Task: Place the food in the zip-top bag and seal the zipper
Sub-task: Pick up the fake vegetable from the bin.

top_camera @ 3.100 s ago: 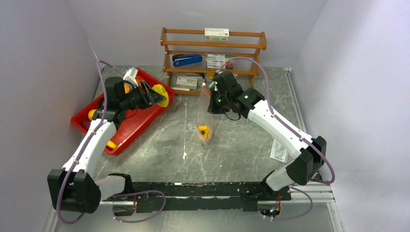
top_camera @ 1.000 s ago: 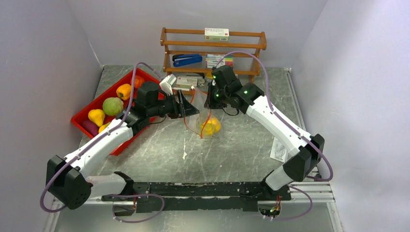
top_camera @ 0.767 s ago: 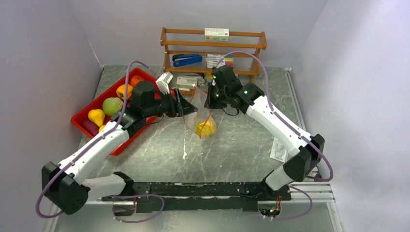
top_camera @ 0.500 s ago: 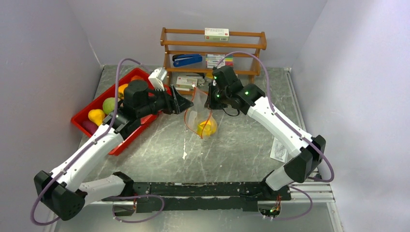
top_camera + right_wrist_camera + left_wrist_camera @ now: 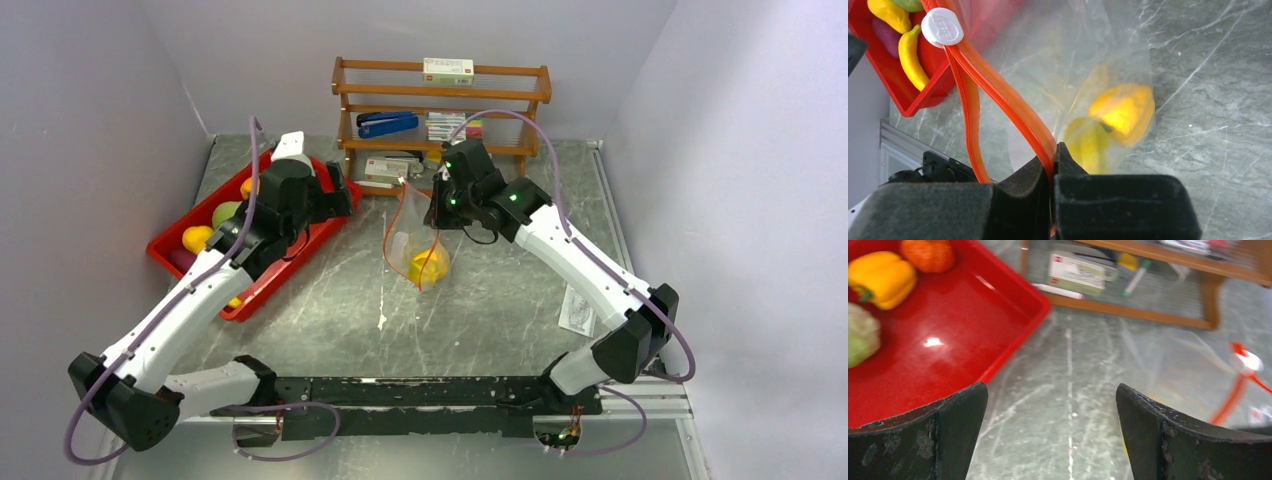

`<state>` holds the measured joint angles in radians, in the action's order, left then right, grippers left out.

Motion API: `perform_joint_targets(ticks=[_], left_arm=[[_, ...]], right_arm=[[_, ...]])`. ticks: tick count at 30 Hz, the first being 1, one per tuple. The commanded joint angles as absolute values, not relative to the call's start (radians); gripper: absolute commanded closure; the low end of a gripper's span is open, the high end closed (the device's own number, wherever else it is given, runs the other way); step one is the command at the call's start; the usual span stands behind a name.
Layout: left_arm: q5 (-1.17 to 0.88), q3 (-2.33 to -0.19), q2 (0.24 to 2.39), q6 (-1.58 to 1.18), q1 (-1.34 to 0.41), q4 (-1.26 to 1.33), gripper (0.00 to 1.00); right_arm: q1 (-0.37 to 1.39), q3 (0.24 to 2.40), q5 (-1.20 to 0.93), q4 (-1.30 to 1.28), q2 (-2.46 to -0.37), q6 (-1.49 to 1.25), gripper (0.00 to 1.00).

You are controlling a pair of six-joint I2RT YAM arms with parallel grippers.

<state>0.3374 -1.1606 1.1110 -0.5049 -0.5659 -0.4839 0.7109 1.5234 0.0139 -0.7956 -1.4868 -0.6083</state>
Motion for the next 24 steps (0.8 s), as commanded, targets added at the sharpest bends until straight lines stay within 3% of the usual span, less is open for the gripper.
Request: perform_joint_targets(ticks=[1, 10, 20, 24], left_arm=[[0.54, -1.185, 1.16, -0.518, -0.5, -0.558, 0.01], [0.406, -1.092, 1.185, -0.654, -0.179, -0.522, 0.01], [0.282, -0.981, 1.242, -0.722, 0.141, -0.451, 0.12], [0.335, -0.938, 1.259, -0.811, 0.215, -0.464, 0.12]], right_arm=[[0.716, 1.51, -0.003, -0.749, -1.454, -0.593, 1.0], [0.716, 1.528, -0.017, -0.76, -1.459, -0.577, 1.0], [0.716, 1.552, -0.007, -0.79, -1.47, -0.568, 1.0], [0.715, 1.549, 0.0, -0.796, -1.473, -0.566, 1.0]])
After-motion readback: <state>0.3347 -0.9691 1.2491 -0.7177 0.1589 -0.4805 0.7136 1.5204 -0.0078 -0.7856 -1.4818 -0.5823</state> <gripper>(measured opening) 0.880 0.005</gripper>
